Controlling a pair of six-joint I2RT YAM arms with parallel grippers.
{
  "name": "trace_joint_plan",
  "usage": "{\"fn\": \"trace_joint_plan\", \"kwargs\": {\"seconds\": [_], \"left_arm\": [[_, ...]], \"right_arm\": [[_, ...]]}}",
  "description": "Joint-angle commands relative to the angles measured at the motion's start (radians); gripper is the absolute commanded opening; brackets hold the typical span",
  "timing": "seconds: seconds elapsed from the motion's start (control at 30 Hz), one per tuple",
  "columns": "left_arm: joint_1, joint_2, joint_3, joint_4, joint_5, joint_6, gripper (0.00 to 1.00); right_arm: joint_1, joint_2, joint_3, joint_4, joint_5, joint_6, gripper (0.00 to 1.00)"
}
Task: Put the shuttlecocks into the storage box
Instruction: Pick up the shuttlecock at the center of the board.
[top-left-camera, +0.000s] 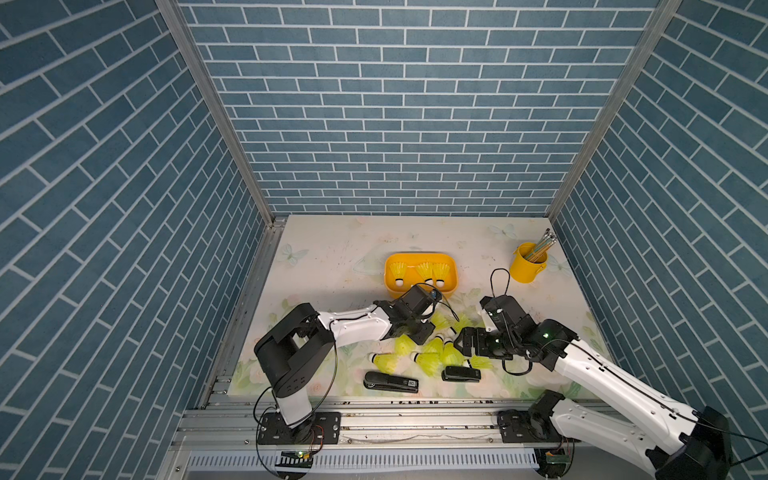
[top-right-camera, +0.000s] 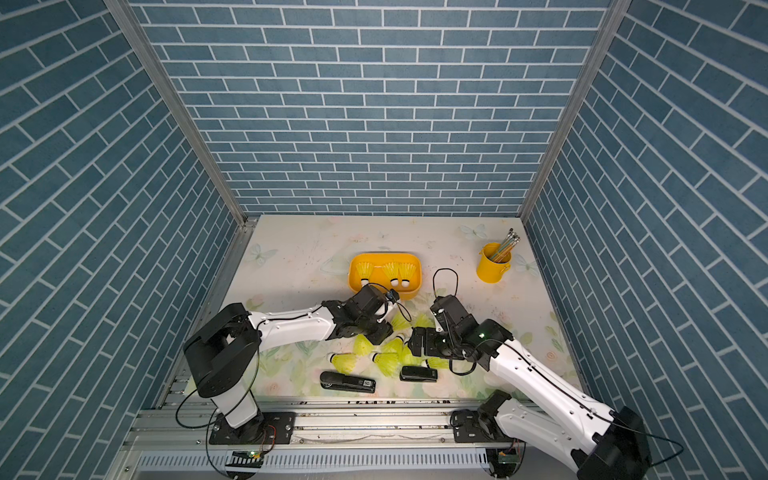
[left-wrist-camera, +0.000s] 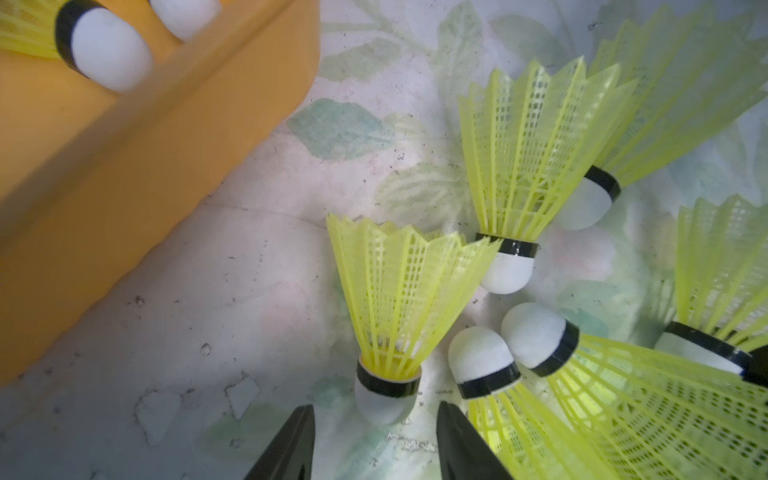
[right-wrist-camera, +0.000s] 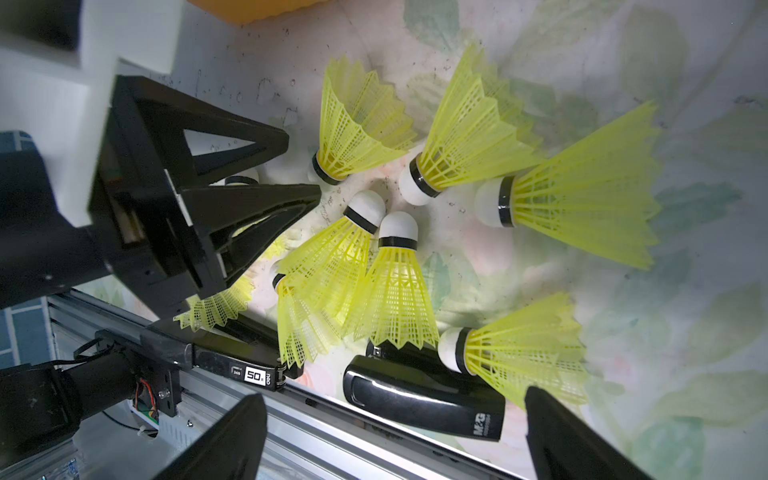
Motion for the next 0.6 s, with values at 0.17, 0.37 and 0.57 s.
{"fn": "trace_joint_plan", "kwargs": {"seconds": [0.17, 0.37, 0.57], "left_arm": [[-0.016, 0.038, 0.026, -0.007, -0.026, 0.031, 0.49], [-0.025, 0.074, 0.041, -0.007, -0.036, 0.043, 0.44], [-0.035, 0.091, 0.063, -0.002, -0.047, 0.047, 0.41]], "right_arm": [[-0.005, -0.011, -0.003, 0.004, 0.011, 0.027, 0.98], [-0.004, -0.004, -0.002, 0.012, 0.011, 0.031, 0.98], [-0.007, -0.003, -0.001, 0.020, 0.011, 0.037, 0.98]]}}
